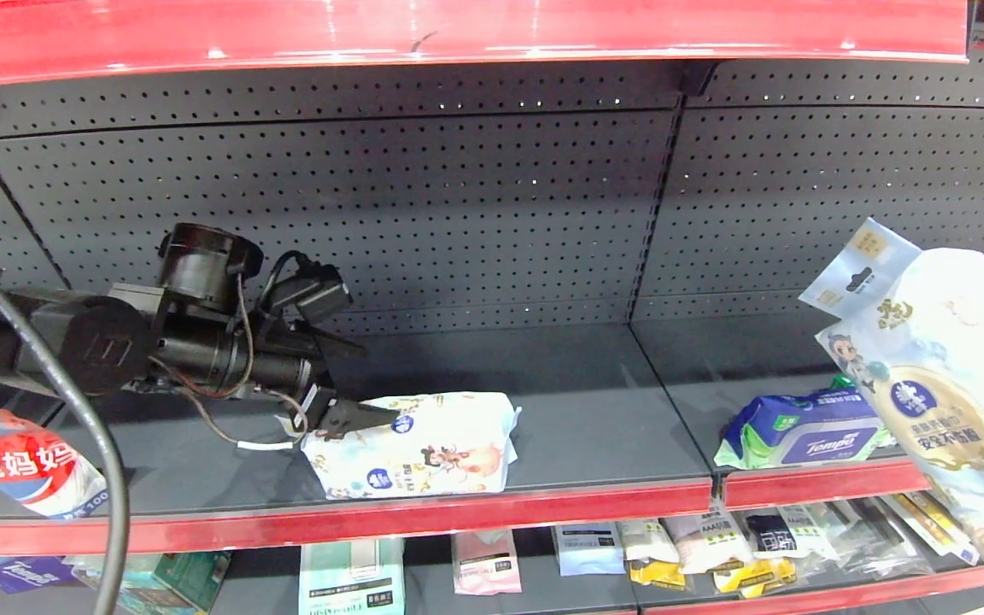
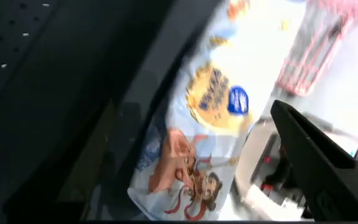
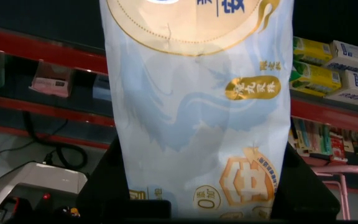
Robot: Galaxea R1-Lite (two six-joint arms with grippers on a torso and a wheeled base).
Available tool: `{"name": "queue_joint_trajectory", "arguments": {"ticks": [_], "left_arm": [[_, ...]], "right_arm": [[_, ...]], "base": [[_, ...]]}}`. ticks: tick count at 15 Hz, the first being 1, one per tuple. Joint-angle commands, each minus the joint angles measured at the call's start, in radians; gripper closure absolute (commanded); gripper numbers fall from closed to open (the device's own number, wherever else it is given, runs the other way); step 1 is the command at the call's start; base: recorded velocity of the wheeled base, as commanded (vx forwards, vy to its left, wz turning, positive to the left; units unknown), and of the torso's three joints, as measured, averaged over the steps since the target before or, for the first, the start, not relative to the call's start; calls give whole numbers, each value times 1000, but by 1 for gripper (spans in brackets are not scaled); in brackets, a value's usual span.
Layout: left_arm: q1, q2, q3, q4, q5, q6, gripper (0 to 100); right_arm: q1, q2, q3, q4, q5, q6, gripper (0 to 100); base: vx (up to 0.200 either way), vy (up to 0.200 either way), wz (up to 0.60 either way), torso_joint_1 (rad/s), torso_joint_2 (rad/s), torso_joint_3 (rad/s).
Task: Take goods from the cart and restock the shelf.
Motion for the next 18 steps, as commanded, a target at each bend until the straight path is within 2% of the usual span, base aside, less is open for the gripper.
{"name": "queue_joint_trajectory", "arguments": {"ticks": [1,2,3,4,5,6,7,8,9,10,11,12,13,15,18], "left_arm": [[-20,30,35,-188,182,-143,0],[-43,76,53,-364,331,-261,0],[-86,130,61,-559,541,-399,0],[-124,149,64,-674,702,-495,0],[-146,120,84,-685,779,-552,0],[-152,18,154,-671,780,-575,0],[-152,10,162,-669,780,-575,0],[-164,-228,344,-564,776,-581,0],[-164,-377,449,-496,751,-581,0],[-163,-450,493,-462,728,-581,0],[-159,-621,571,-376,691,-581,0],[-161,-806,624,-249,668,-580,0],[-161,-952,653,-123,644,-577,0],[-163,-1306,640,268,590,-566,0],[-184,-1644,559,656,584,-526,0]], "right_arm": [[0,7,-1,0,1,-2,100],[0,7,-1,0,1,-2,100],[0,7,-1,0,1,-2,100],[0,7,-3,-2,1,-2,100],[0,7,-1,-2,2,-2,100],[2,14,5,-2,5,-2,100],[2,14,7,-2,7,-2,100],[5,24,14,-2,16,-2,100],[11,29,19,0,17,-2,100],[17,33,19,0,17,-2,100],[49,49,14,0,17,-2,100],[87,64,13,0,17,-2,100],[109,72,14,0,17,-2,100],[146,87,20,0,16,-2,100],[166,103,7,-3,17,-2,100]], "base": [[0,0,0,0,0,0],[0,0,0,0,0,0],[0,0,0,0,0,0],[0,0,0,0,0,0],[0,0,0,0,0,0],[0,0,0,0,0,0],[0,0,0,0,0,0],[0,0,0,0,0,0],[0,0,0,0,0,0],[0,0,0,0,0,0],[0,0,0,0,0,0],[0,0,0,0,0,0],[0,0,0,0,0,0],[0,0,0,0,0,0],[0,0,0,0,0,0]]}}
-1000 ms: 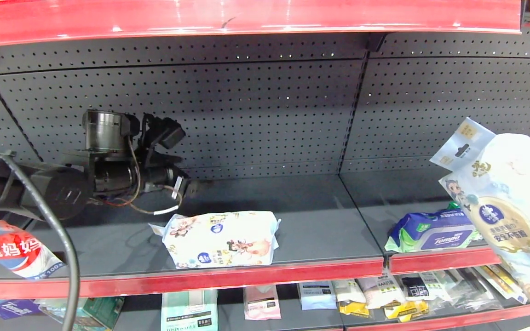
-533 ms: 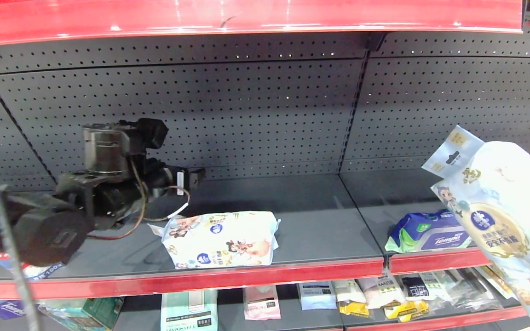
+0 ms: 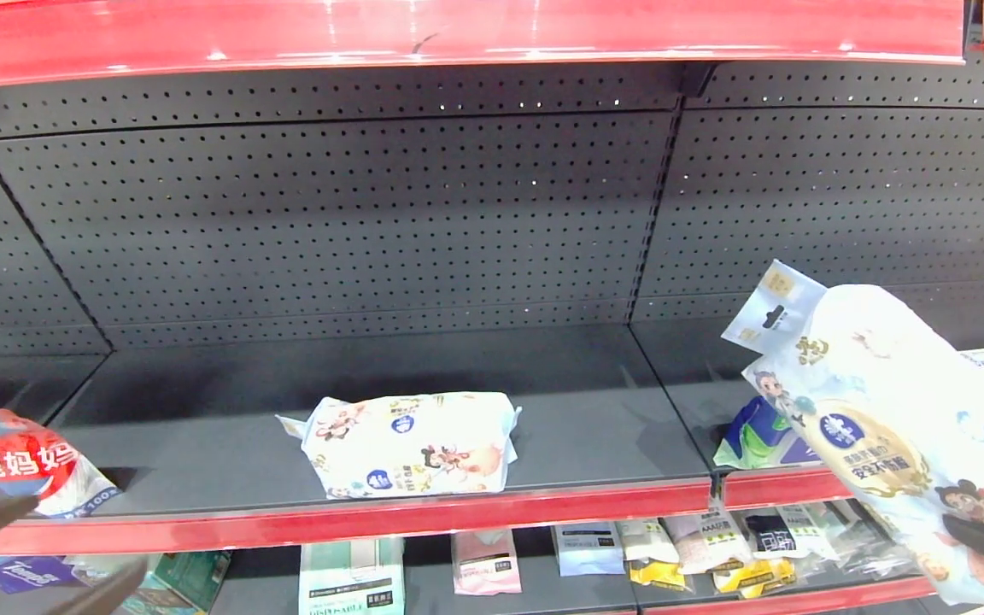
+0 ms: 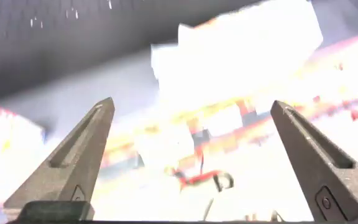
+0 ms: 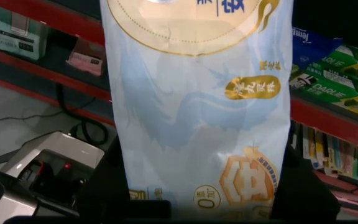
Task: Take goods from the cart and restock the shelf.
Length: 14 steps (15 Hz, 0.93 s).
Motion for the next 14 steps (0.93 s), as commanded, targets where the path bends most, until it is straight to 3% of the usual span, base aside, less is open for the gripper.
{"name": "queue_joint_trajectory", "arguments": {"ticks": [1,6,11,14], "left_arm": [[-27,-545,-14,416,-38,39,0],[-22,-602,23,421,48,43,0],[-22,-625,78,415,56,62,0],[-22,-637,89,415,56,63,0]], "right_arm": [[7,14,-11,0,1,-1,100],[8,0,-29,-3,1,-13,100],[7,0,-26,-3,2,-11,100],[7,14,-49,-5,11,-13,100]], "base": [[0,0,0,0,0,0],[0,0,120,-1,0,0],[0,0,600,6,2,0],[0,0,0,0,0,0]]}}
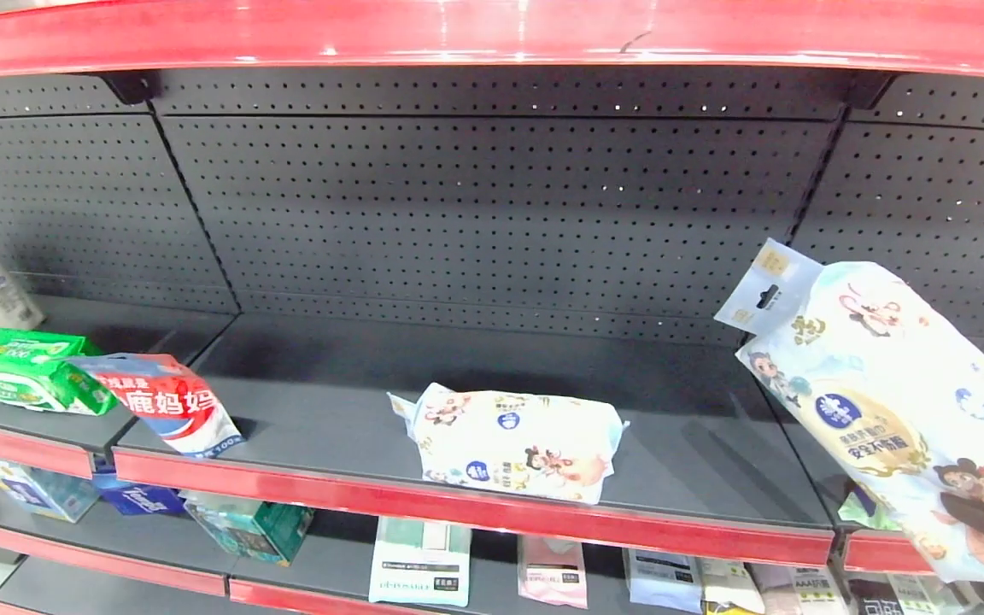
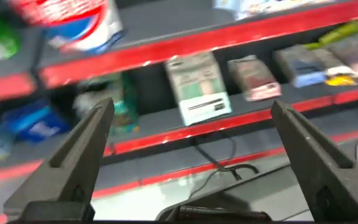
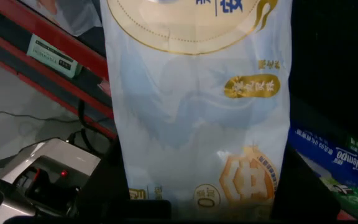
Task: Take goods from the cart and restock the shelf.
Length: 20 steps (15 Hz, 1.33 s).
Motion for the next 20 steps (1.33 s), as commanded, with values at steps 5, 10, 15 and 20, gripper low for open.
{"name": "queue_joint_trajectory", "arguments": {"ticks": [5,10,15,20], "left_arm": [[-2,-59,99,-86,3,-9,0],[0,-59,254,-397,65,-156,0],[49,-59,263,-408,290,-150,0],[98,-48,263,-409,338,-155,0]], "right_arm": [[63,200,-103,-10,71,-48,100],[138,415,-135,-138,103,-85,100],[143,560,-213,-175,140,-136,100],[141,553,-199,-175,149,-139,100]], "base": [[0,0,0,0,0,0],[0,0,0,0,0,0],[0,0,0,0,0,0],[0,0,0,0,0,0]]}}
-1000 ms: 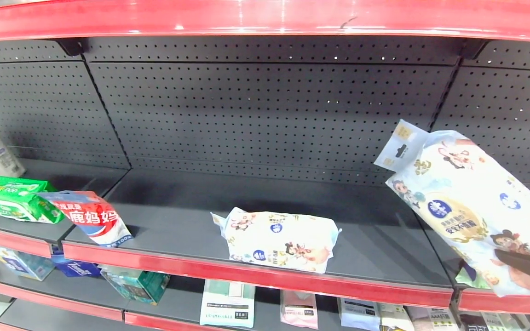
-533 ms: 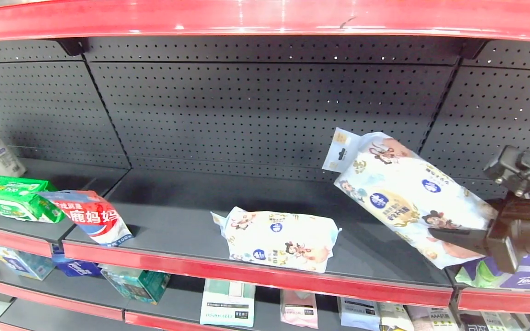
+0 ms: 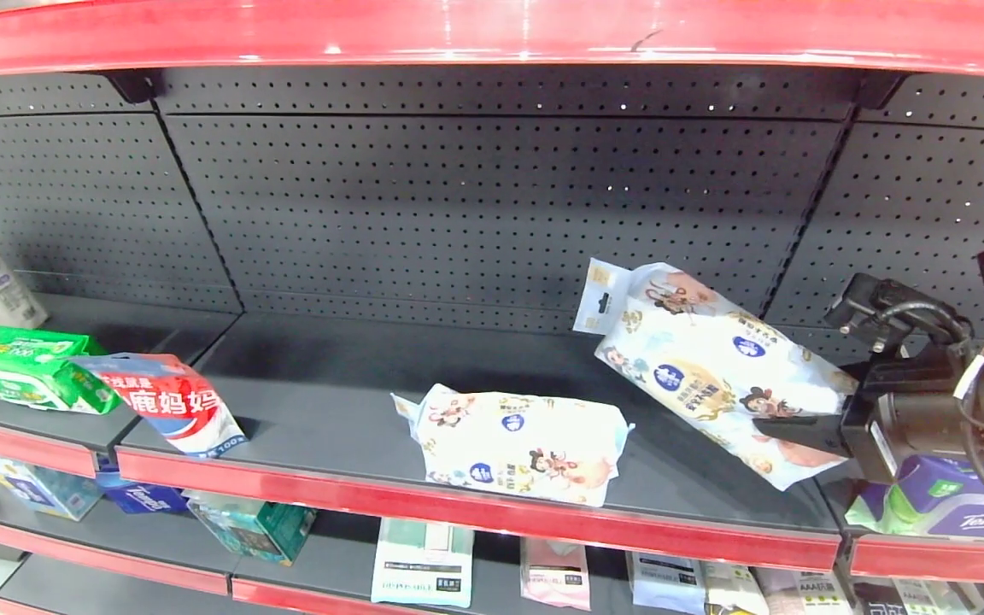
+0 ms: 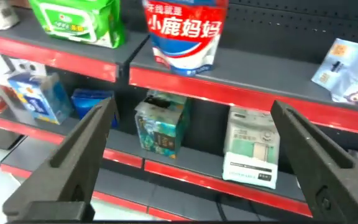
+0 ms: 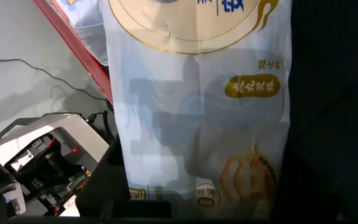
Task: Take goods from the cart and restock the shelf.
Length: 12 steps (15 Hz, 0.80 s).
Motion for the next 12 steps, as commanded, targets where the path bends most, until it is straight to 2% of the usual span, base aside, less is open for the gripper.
{"name": "queue_joint_trajectory", "arguments": {"ticks": [1,4,5,7,8,11,12], "left_arm": [[3,14,2,0,-7,-1,0],[-28,-1,2,0,-149,19,0],[-30,-1,2,-1,-154,18,0],[-14,-1,2,-1,-91,15,0],[6,19,1,0,-27,9,0],[65,107,1,0,32,12,0],[124,123,1,0,39,12,0]], "right_arm": [[-1,-1,2,1,-1,0,100],[-1,-11,25,-1,1,0,100],[-3,-10,25,-1,1,0,100],[-3,-10,22,-1,1,0,100],[-7,-10,24,-1,1,0,100],[-10,-10,31,-1,1,0,100],[-10,-10,30,-1,1,0,100]], "base": [[0,0,0,0,0,0],[0,0,0,0,0,0],[0,0,0,0,0,0],[0,0,0,0,0,0],[0,0,0,0,0,0],[0,0,0,0,0,0],[0,0,0,0,0,0]]}}
